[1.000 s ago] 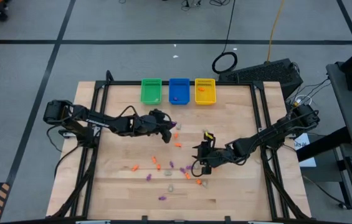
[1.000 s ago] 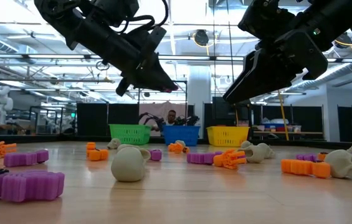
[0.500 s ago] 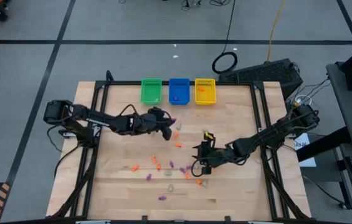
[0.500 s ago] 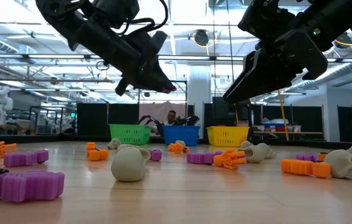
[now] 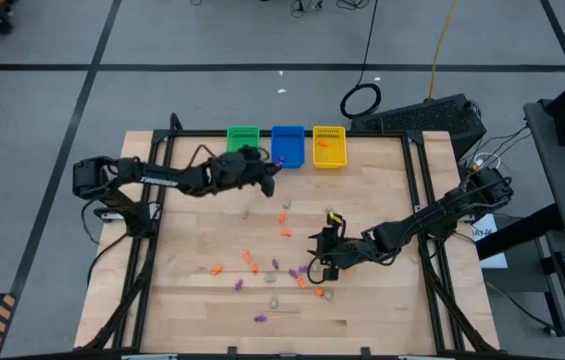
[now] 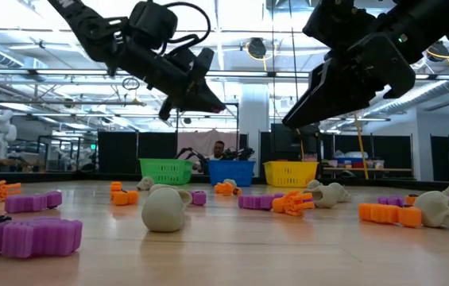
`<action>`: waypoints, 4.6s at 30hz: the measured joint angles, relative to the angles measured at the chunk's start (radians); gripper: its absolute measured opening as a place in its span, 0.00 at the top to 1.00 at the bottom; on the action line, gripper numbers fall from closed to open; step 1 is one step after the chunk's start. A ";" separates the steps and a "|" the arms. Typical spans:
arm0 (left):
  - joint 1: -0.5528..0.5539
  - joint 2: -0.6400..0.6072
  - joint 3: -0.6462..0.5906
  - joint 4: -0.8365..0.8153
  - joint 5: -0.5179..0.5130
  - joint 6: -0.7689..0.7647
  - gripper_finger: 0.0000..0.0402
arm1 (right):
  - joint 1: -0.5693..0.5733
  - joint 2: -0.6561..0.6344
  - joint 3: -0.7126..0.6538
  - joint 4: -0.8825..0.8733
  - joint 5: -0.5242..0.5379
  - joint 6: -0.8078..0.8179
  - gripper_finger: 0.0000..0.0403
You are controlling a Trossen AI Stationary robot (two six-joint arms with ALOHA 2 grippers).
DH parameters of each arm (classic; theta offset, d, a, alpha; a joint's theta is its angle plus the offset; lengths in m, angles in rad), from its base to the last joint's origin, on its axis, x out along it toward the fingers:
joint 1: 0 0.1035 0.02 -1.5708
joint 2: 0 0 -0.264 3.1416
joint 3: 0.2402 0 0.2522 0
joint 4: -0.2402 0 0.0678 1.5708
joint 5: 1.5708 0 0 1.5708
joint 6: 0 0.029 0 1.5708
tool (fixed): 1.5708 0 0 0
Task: Sort Halloween decoration
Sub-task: Put the purple skeleton toy into the blue bin, then put the gray skull toy into the green bin
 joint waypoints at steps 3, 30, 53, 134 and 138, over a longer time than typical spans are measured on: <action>0.054 0.000 0.016 -0.005 0.073 0.006 0.89 | 0.000 0.000 0.000 0.012 0.000 -0.005 0.59; 0.187 0.212 0.170 -0.084 0.100 0.127 0.89 | 0.000 0.000 0.000 0.021 0.000 -0.016 0.59; 0.186 0.348 0.225 -0.085 0.023 0.127 0.89 | 0.000 0.000 0.000 0.020 0.000 -0.016 0.59; -0.546 -0.234 -0.281 -0.575 -0.563 -0.271 0.38 | 0.001 0.000 0.000 0.021 0.003 0.018 0.59; -0.546 -0.211 -0.339 -0.448 -0.567 -0.265 0.38 | 0.001 0.000 0.000 0.021 0.003 0.018 0.59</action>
